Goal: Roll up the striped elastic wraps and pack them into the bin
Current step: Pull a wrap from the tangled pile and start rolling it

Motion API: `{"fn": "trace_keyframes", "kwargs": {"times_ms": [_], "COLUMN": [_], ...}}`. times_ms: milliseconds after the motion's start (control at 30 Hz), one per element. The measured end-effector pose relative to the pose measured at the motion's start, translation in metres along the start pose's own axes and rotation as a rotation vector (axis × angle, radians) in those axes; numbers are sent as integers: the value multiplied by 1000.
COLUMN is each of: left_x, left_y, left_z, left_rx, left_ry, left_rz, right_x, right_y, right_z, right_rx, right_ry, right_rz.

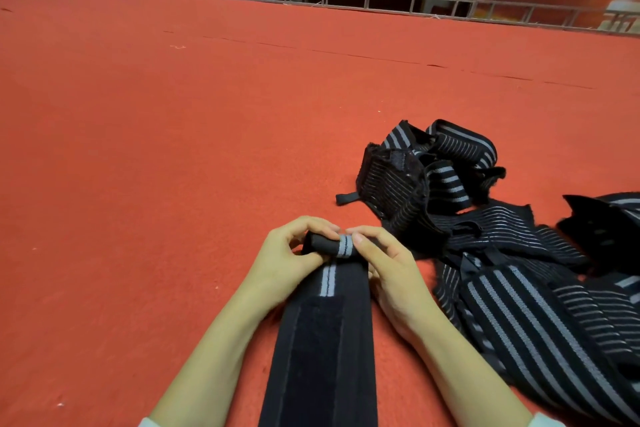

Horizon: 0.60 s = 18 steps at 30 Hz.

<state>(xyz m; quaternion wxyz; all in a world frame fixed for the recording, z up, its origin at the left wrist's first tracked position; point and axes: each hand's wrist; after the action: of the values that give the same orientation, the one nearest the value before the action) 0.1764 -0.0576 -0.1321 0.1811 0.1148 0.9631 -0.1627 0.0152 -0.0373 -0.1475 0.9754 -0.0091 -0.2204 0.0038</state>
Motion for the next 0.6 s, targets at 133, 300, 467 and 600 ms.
{"fn": "trace_keyframes", "kwargs": {"times_ms": [133,300,467,600], "left_x": [-1,1,2,2], "left_y": [2,1,2,3], "left_z": [2,0,-1,-4], "left_rx": [-183,-197,-202,-131], "left_ry": [243,103,169,216], "left_rz": [170,92,88,89], "right_x": [-3,-2,-2,-2], "right_y": [1,4,7,3], "right_z": [2,1,0,-1], "right_rx": [-38,-32,34,69], "right_ry": [-6,47,153,93], "right_rz": [4,52,88,38]}}
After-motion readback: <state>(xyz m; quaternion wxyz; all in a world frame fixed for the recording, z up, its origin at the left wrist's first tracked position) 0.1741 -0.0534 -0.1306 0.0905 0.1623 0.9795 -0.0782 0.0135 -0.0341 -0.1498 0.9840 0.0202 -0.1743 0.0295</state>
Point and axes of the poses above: each hand's wrist, its own y-axis away from the middle knuckle, its own x-axis out of the palm, z = x × y, and after that the axes turned 12 degrees about -y, right-handed
